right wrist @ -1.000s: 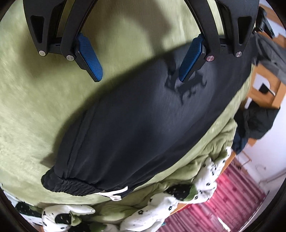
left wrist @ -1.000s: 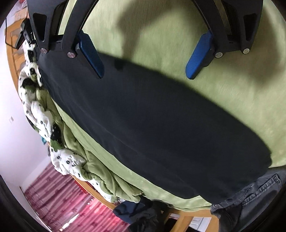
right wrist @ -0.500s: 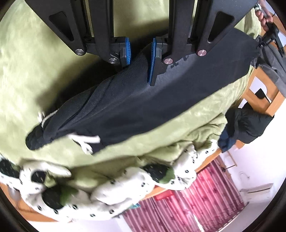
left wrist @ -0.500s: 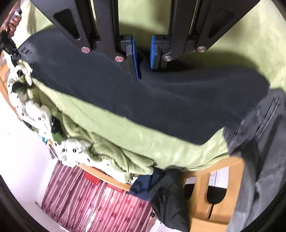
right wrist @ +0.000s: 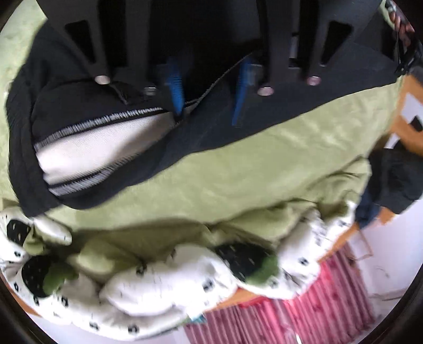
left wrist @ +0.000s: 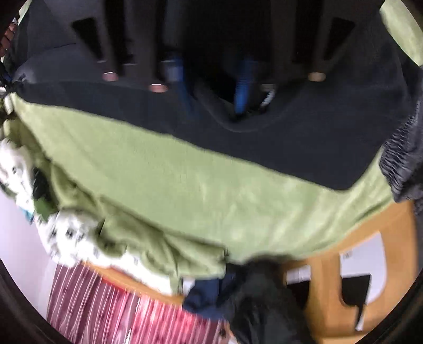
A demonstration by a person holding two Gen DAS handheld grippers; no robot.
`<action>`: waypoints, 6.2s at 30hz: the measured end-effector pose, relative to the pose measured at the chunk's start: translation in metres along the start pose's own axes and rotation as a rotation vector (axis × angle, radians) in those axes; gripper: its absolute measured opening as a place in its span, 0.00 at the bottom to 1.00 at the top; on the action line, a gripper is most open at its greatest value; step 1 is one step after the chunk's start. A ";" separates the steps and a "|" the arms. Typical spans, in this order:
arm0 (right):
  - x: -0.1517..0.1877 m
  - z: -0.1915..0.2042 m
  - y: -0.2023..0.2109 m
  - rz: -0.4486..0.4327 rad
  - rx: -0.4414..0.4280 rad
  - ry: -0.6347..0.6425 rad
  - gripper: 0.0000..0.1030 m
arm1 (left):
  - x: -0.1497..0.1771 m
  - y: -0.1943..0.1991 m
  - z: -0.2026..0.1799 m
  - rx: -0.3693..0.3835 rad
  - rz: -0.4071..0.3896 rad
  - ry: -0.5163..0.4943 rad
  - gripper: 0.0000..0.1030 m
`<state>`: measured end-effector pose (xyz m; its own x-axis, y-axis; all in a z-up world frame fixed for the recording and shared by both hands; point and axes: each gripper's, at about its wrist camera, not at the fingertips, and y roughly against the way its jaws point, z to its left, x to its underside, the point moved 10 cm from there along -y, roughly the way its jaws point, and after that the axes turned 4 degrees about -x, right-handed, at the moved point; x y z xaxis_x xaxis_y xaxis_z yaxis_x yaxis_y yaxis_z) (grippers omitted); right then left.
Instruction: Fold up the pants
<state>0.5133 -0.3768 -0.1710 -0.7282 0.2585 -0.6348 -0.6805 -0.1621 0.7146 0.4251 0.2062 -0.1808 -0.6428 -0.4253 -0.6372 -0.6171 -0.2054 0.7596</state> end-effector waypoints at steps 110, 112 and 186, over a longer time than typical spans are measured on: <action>0.168 -0.118 0.235 0.004 0.185 -0.010 0.61 | 0.087 0.146 0.135 -0.028 -0.085 0.042 0.61; 0.166 -0.088 0.220 0.014 0.175 0.065 0.61 | 0.085 0.147 0.143 0.011 -0.104 0.055 0.76; 0.159 -0.021 0.207 0.024 0.074 0.248 0.46 | 0.182 0.201 0.136 0.189 0.050 0.092 0.54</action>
<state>0.2549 -0.3891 -0.1305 -0.7483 0.0121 -0.6632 -0.6612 -0.0933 0.7444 0.1226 0.2078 -0.1619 -0.6359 -0.5112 -0.5782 -0.6652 -0.0167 0.7464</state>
